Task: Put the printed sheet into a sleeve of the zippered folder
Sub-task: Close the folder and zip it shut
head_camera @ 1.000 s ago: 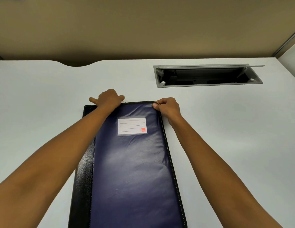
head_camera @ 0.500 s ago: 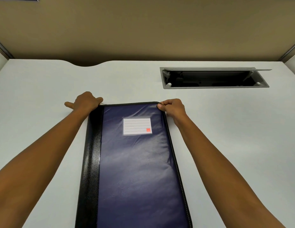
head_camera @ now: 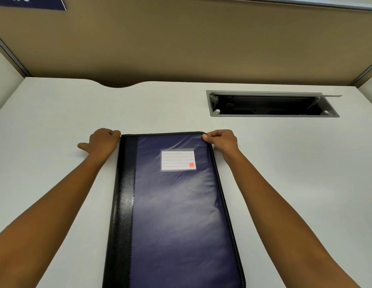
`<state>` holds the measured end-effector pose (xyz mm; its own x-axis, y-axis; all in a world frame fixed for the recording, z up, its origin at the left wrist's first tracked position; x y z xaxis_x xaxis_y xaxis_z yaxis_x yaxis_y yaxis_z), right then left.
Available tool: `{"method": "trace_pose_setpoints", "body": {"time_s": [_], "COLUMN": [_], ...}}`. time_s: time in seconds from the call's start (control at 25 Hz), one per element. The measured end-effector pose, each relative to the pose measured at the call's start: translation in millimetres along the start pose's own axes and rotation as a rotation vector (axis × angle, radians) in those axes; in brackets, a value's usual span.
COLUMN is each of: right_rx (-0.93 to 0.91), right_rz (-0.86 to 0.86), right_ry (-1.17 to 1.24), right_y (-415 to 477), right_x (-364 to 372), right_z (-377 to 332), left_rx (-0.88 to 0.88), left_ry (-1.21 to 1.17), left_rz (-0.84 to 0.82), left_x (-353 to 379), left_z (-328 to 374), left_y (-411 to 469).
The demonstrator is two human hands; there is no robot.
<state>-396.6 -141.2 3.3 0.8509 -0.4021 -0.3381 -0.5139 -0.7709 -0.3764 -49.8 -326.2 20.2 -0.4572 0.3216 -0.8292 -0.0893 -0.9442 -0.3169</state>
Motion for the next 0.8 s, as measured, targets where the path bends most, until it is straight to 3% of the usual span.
{"method": "trace_pose_setpoints", "body": {"time_s": [0.28,0.44,0.6,0.8], "right_rx": [-0.085,-0.093,-0.119,-0.132], "right_rz": [-0.005,0.083,0.199,0.215], "right_ry": [-0.079,-0.087,-0.039,-0.053], "right_y": [-69.9,-130.7,-183.5,-197.3], "right_x": [-1.3,-0.1,3.7,4.0], "right_z": [23.8,48.1,69.7,69.7], "left_rx": [0.120,0.214,0.227,0.259], "left_ry": [-0.256,-0.393,-0.359,-0.299], "left_rz": [0.003,0.042,0.055,0.052], "left_x": [7.9,16.7,34.1,38.0], "left_z": [-36.6,-53.8,-76.0,-72.9], "left_y": [-79.4,-150.8,-208.9,-221.7]}}
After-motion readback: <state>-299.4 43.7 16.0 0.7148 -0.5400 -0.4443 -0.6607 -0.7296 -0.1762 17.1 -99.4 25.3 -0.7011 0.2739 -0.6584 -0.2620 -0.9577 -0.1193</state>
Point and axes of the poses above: each hand's wrist, its own y-axis towards the middle knuckle, its own x-axis out of the palm, z = x × y, the point moved 10 cm from there along y, towards the middle knuckle, and after that the axes turned 11 degrees about -z, right-handed, at the moved point
